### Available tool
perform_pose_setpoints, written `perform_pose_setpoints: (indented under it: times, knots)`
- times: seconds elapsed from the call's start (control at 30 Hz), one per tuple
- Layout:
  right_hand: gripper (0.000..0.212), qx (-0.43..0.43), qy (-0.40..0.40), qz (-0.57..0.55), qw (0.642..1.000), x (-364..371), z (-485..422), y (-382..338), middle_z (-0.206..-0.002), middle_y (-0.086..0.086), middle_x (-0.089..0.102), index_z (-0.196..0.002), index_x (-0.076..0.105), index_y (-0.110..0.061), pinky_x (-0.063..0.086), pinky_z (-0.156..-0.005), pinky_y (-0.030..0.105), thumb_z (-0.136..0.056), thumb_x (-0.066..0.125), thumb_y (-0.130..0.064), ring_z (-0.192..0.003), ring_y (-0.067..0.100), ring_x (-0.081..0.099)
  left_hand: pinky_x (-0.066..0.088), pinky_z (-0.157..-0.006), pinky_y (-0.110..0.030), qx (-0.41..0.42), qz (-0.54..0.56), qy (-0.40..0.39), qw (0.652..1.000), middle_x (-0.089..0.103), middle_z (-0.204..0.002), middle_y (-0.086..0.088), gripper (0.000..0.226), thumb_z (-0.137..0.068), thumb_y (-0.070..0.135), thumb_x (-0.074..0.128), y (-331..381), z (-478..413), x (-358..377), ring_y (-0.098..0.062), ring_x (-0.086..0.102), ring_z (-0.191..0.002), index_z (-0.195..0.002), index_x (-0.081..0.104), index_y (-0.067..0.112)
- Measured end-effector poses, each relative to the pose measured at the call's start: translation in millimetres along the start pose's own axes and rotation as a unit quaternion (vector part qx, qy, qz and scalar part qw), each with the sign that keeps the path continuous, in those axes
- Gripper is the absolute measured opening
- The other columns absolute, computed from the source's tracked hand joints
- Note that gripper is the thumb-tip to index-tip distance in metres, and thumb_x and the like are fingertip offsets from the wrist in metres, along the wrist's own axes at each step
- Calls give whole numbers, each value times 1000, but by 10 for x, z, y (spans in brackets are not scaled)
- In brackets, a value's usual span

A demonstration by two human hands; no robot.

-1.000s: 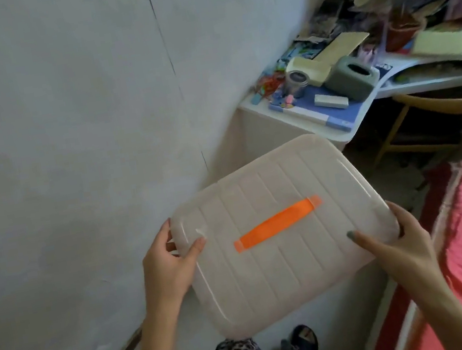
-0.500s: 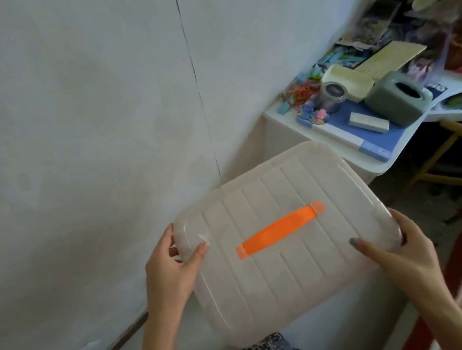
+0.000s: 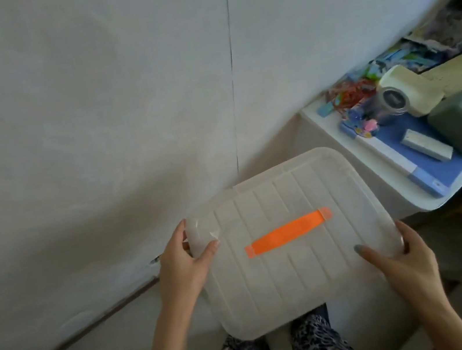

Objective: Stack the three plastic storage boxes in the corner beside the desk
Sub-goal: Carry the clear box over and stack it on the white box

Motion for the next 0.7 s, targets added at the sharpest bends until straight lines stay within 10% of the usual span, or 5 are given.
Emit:
perform_pose_setpoints:
  times: [0.23,0.7]
  knots:
    - [91,34,-83,73,993,393,-589,253,-137,9,53,-145,40,-18,47,-97,54,-68,86,-33,-121,32,53,49,-101,-37,-66,-13,17,998,62,-137,-7,82,-74,30,86,-365,-111,495,-25,62,-121,-145,48,13]
    - [86,63,-195,206,957,1526,-2223,1390,-122,20,63,-132,48,-5,49,-89,42,-60,92,-20,-106,35,63,54,-87,-35,-242,23,4,970,67,-124,-6,79,-68,24,90,-1600,-577,1818,-23,66,-109,-137,53,16]
Point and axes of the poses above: each hand's wrist, its own z-axis away from the middle knuckle, its own x-axis out of the palm, y = z × x, the point moved 6 cm from there along -z, towards the middle knuckle
